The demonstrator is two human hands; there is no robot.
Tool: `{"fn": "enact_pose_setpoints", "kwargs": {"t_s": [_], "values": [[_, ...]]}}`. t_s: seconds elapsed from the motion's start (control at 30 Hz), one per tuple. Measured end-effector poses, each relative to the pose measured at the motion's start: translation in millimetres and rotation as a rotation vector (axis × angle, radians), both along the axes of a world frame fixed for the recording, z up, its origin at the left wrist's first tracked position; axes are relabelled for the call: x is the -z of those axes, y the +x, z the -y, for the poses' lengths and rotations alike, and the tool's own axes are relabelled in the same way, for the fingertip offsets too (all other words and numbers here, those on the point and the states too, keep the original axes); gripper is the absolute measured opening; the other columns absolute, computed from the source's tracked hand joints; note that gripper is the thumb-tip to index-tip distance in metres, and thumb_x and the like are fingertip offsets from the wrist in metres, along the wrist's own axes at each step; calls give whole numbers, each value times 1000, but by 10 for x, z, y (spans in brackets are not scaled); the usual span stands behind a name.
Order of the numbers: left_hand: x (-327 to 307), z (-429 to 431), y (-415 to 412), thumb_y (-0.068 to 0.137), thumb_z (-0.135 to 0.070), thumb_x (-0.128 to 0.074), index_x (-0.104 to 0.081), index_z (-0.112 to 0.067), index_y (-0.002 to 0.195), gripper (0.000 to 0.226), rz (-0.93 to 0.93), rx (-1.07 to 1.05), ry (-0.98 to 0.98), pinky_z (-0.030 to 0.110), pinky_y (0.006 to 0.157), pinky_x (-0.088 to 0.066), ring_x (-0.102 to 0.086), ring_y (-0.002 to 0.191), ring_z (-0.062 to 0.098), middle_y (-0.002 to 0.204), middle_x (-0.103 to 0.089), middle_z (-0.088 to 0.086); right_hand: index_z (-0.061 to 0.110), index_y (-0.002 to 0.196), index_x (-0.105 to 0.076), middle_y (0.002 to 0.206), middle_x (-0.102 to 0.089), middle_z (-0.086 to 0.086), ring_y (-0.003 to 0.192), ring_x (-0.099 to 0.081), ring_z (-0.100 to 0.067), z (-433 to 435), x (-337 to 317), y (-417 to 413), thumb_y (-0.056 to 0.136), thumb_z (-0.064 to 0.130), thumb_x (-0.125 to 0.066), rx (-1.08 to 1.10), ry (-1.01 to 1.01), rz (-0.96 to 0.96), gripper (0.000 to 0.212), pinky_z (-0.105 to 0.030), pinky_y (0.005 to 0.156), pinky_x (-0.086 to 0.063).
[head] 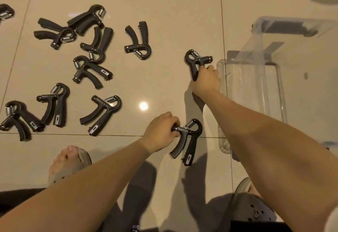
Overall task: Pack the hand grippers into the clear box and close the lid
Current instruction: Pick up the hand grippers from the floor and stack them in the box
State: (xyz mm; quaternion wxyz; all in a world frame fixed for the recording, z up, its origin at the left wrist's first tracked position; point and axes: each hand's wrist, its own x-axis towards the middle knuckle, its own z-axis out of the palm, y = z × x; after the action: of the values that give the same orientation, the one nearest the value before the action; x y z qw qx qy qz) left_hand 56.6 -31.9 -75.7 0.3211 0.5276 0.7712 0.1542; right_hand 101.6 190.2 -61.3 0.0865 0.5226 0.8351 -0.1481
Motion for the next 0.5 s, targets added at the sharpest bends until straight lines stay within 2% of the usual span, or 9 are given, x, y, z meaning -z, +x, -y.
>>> {"fn": "enact_pose_setpoints", "kwargs": {"t_s": [0.07, 0.13, 0.23, 0.33, 0.43, 0.5], "values": [[8, 85, -44, 85, -34, -74, -67, -25, 105, 23, -46, 11, -18, 32, 79, -46, -55, 90, 16, 97, -56, -7, 9, 127, -55, 129, -50, -15, 123, -46, -36, 105, -30, 142, 89, 17, -62, -10, -37, 11, 39, -44, 87, -47], [13, 200, -101, 84, -35, -76, -67, -25, 102, 22, -52, -70, -50, 32, 78, -47, -55, 89, 16, 95, -55, -7, 8, 124, -56, 128, -50, -15, 120, -48, -37, 231, -61, 276, 89, 18, -62, -16, -70, 12, 37, -41, 82, -46], [-1, 334, -201, 81, -29, -80, -69, -27, 98, 20, 45, -312, -113, 31, 80, -49, -58, 91, 15, 97, -57, -7, 7, 116, -59, 121, -54, -17, 106, -58, -38, 363, -183, 380, 87, 21, -63, -21, -126, 8, 33, -38, 73, -46], [-30, 355, -199, 78, -30, -82, -71, -26, 95, 21, 17, -411, -147, 28, 75, -46, -60, 91, 16, 98, -59, -6, 7, 107, -60, 113, -55, -14, 89, -59, -34, 421, -452, 424, 83, 19, -66, -66, -156, -22, 27, -36, 67, -47], [-148, 294, -96, 73, -38, -79, -69, -20, 81, 22, -96, -362, -262, 29, 63, -47, -64, 82, 23, 82, -65, -2, 12, 99, -57, 108, -52, -9, 81, -55, -29, 434, -815, 466, 80, 15, -70, -126, -101, -74, 23, -35, 63, -44], [-200, 281, 3, 67, -49, -81, -59, -19, 70, 37, -122, -325, -331, 28, 54, -40, -62, 72, 23, 68, -60, -3, 13, 102, -59, 107, -51, -6, 83, -56, -27, 409, -1063, 519, 79, 15, -74, -162, -52, -110, 28, -36, 66, -48]]}}
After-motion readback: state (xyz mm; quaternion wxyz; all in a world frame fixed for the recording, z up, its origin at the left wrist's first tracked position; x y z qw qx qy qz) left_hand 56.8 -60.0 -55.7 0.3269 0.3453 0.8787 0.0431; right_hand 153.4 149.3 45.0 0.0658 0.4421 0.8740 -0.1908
